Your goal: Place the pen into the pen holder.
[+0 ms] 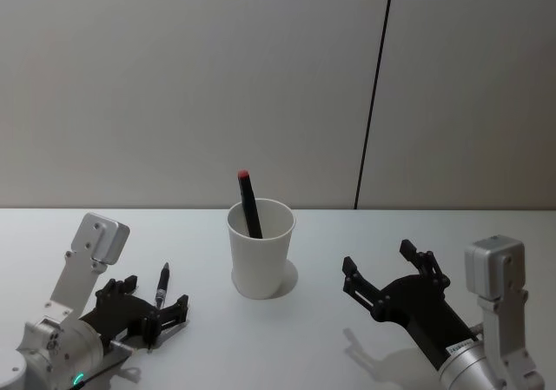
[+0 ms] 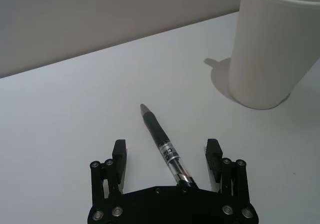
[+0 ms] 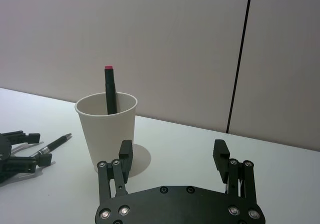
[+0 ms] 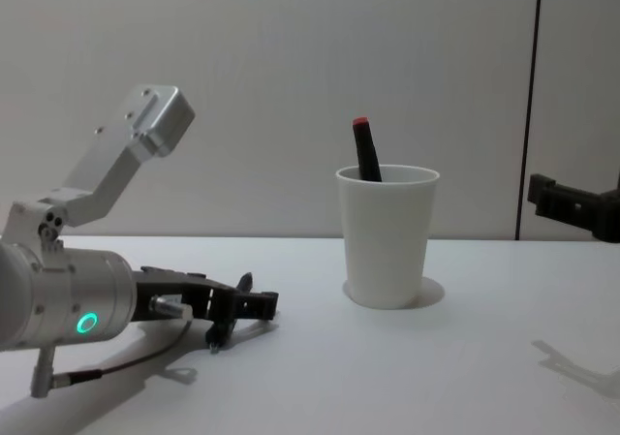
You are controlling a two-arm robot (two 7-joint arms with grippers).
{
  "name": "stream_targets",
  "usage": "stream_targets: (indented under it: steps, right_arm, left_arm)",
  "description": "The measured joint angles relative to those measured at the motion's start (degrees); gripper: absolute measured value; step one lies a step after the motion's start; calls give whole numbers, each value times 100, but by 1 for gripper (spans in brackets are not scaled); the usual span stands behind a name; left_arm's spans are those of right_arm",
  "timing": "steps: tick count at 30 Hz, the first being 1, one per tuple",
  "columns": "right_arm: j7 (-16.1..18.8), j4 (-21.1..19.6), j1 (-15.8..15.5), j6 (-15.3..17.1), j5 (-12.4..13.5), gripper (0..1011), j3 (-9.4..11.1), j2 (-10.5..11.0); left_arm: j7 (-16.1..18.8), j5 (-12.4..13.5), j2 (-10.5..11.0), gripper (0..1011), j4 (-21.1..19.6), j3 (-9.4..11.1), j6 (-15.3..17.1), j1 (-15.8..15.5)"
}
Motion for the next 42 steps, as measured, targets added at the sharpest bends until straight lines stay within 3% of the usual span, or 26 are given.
stream_targets:
  steps: [6,13,24,42]
  right_arm:
    - [0,0,0,0,0,1001,0,0]
    - [0,0,0,0,0,1001,0,0]
    - [0,0,0,0,0,1001,0,0]
    - [0,0,0,0,0,1001,0,0]
  left_arm:
    - [-13,0,-10,1003,24,-22,-7,7]
    - [-23,-2,-16,826,40,-38,-15,9]
    - [-28,-1,-23,681,52,-47,-21,15]
    - [-28,4,-23,557,61,-55,-27,17]
